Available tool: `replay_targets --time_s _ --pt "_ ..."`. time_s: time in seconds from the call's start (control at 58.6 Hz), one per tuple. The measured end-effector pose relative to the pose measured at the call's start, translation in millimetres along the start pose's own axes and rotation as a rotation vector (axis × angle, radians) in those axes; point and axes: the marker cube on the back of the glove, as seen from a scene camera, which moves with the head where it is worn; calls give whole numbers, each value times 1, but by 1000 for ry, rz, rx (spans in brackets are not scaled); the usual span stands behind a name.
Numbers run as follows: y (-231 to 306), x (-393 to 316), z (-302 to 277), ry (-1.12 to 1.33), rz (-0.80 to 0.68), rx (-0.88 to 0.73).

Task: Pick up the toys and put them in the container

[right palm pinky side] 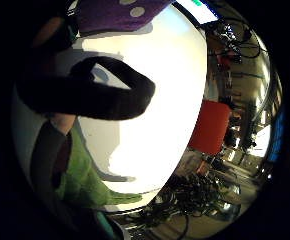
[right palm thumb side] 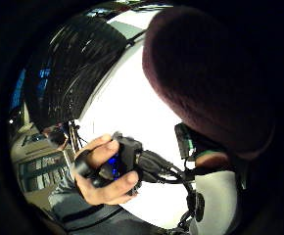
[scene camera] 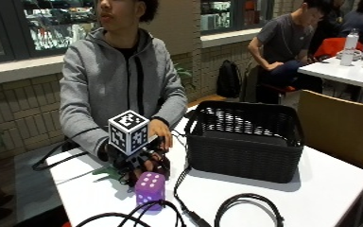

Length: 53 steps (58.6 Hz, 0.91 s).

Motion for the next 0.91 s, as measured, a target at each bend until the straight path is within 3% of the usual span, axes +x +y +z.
replay_targets --time_s 0.478,0.905 --pt "7 -10 -20 52 -73 312" --pt "-5 -79 -157 -77 -230 528"
